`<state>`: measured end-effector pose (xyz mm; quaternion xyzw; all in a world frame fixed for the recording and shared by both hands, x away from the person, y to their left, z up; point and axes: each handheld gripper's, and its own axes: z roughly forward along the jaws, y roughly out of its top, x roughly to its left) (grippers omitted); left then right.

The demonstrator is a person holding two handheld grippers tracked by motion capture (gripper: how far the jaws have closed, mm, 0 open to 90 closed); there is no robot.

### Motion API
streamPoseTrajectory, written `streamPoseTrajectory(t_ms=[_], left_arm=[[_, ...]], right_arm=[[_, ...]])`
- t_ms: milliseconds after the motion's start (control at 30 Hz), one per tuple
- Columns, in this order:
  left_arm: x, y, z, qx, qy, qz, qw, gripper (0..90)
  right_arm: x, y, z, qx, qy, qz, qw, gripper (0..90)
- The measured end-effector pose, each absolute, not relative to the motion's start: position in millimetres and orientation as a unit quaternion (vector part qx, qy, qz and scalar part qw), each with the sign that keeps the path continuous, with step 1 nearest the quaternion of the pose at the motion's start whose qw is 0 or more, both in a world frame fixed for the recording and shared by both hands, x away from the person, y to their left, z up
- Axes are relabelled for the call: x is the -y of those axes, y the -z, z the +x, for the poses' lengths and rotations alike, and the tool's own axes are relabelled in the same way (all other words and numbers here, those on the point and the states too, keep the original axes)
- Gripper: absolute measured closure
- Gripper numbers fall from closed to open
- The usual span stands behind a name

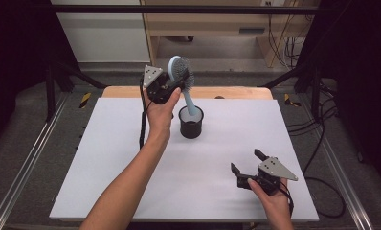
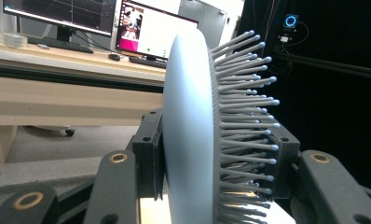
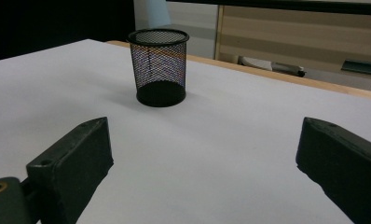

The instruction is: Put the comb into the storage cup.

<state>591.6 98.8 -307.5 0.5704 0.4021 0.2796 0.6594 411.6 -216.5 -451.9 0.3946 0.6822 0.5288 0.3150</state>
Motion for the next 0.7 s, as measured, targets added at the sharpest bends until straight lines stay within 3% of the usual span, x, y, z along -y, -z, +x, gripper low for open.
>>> streamPoseTrajectory(t_ms=[700], left_arm=[[-88.7, 322.7, 595.6, -0.404, -0.275, 0.582, 0.650, 50.6]], right_arm=[[216.8, 452.1, 411.9, -0.683, -0.528, 0.394, 0.314, 3.8]])
